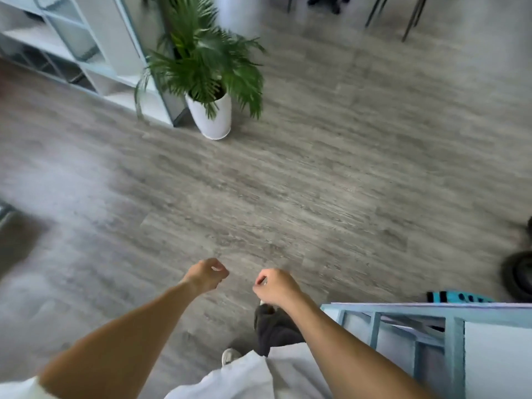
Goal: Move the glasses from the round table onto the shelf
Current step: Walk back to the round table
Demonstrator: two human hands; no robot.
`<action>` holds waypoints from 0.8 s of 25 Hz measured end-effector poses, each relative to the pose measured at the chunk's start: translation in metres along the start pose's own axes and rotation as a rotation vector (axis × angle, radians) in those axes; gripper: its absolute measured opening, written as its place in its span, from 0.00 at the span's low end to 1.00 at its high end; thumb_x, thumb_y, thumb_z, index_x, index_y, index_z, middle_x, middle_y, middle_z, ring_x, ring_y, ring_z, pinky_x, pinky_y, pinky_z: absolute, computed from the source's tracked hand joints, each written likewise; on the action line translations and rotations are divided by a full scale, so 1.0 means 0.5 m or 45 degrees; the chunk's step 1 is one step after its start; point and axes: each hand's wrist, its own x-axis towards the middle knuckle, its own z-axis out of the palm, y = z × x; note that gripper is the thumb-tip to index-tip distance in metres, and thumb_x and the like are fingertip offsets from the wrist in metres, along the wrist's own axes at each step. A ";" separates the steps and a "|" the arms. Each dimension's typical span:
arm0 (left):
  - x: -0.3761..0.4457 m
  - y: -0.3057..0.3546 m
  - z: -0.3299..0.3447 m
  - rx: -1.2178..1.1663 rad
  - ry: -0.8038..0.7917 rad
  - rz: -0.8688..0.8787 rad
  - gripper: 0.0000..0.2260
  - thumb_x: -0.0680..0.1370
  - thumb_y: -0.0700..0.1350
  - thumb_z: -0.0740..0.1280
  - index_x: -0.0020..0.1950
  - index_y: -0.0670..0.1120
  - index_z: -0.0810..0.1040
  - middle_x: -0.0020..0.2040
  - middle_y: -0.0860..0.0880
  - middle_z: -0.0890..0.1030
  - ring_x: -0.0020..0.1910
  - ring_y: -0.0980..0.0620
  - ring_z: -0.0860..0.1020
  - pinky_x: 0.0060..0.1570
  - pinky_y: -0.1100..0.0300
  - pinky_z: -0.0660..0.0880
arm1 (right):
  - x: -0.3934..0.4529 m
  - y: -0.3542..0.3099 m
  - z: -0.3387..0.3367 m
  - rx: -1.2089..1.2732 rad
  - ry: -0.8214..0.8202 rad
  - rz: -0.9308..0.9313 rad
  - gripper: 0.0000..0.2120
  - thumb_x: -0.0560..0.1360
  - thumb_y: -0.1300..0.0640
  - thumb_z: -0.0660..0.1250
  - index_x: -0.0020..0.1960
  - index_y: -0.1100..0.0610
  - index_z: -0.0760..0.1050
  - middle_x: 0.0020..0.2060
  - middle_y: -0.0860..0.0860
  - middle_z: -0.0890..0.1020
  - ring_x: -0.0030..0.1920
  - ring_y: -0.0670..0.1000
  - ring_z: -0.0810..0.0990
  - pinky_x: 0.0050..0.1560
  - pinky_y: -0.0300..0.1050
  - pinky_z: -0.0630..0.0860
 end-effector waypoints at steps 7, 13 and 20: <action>0.271 0.249 -0.135 0.000 0.018 0.035 0.04 0.74 0.46 0.71 0.40 0.50 0.79 0.39 0.45 0.83 0.30 0.51 0.78 0.28 0.65 0.73 | 0.290 -0.060 -0.252 0.051 0.042 -0.020 0.07 0.71 0.55 0.64 0.42 0.47 0.80 0.43 0.48 0.85 0.49 0.53 0.83 0.51 0.43 0.79; 0.471 0.548 -0.223 -0.126 0.042 0.065 0.06 0.72 0.46 0.73 0.38 0.49 0.78 0.34 0.45 0.79 0.28 0.49 0.74 0.32 0.60 0.73 | 0.536 -0.095 -0.590 0.141 0.205 -0.038 0.07 0.71 0.54 0.64 0.44 0.51 0.81 0.43 0.50 0.85 0.45 0.54 0.83 0.42 0.42 0.75; 0.764 0.882 -0.284 -0.026 0.001 0.135 0.05 0.71 0.51 0.70 0.36 0.54 0.77 0.36 0.50 0.82 0.32 0.50 0.79 0.39 0.57 0.79 | 0.819 -0.101 -0.854 0.193 0.199 0.033 0.08 0.68 0.50 0.66 0.44 0.49 0.81 0.45 0.51 0.86 0.47 0.54 0.83 0.44 0.43 0.78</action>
